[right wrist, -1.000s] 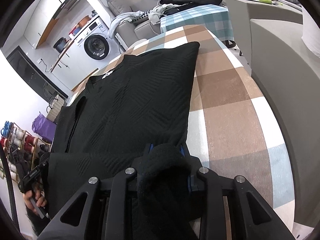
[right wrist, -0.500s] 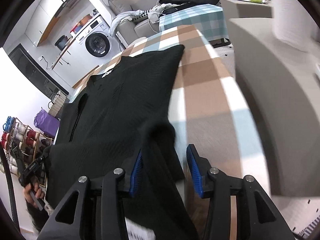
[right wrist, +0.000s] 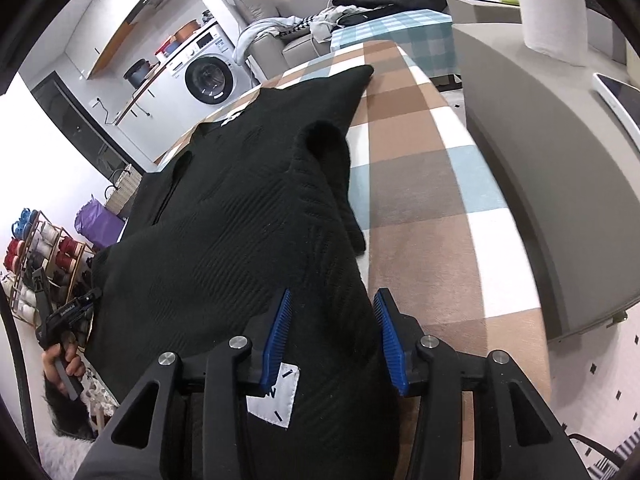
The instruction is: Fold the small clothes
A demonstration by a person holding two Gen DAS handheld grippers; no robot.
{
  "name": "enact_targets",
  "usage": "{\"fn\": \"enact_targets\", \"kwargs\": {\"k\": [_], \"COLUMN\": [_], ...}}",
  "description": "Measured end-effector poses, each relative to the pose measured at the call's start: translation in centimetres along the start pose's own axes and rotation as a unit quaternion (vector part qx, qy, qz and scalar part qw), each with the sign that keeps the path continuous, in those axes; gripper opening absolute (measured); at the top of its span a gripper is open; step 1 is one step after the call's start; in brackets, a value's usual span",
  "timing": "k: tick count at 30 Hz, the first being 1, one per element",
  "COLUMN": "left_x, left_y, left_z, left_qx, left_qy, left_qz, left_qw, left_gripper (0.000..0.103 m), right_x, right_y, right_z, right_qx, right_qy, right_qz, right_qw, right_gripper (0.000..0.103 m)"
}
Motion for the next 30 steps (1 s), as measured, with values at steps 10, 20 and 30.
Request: {"fn": "enact_targets", "kwargs": {"k": [10, 20, 30], "left_x": [-5.1, -10.9, -9.5], "left_y": [-3.7, 2.2, 7.5], "left_z": [0.3, -0.8, -1.1], "left_qx": [0.01, 0.002, -0.022], "left_qy": [-0.008, -0.021, -0.025], "left_qz": [0.081, 0.054, -0.005], "left_qw": [0.9967, 0.9983, 0.9994], "left_gripper": [0.003, 0.003, 0.038], "right_x": [-4.2, -10.6, -10.3], "right_y": [-4.1, -0.5, 3.3], "right_z": [-3.2, -3.3, 0.0], "right_qx": [-0.033, -0.011, 0.039], "right_qy": [-0.007, 0.071, 0.119], "right_qz": [0.111, 0.13, 0.079], "right_qw": [0.993, 0.989, 0.989], "right_gripper": [0.005, 0.005, 0.043]}}
Point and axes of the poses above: each gripper's, at about its wrist camera, not at the fingertips, and y roughly the way its jaws point, z to its right, x to its underside, the point moved 7 cm from there along y, roughly the way its jaws point, and after that the axes turned 13 degrees about y, right-handed, at the moved point
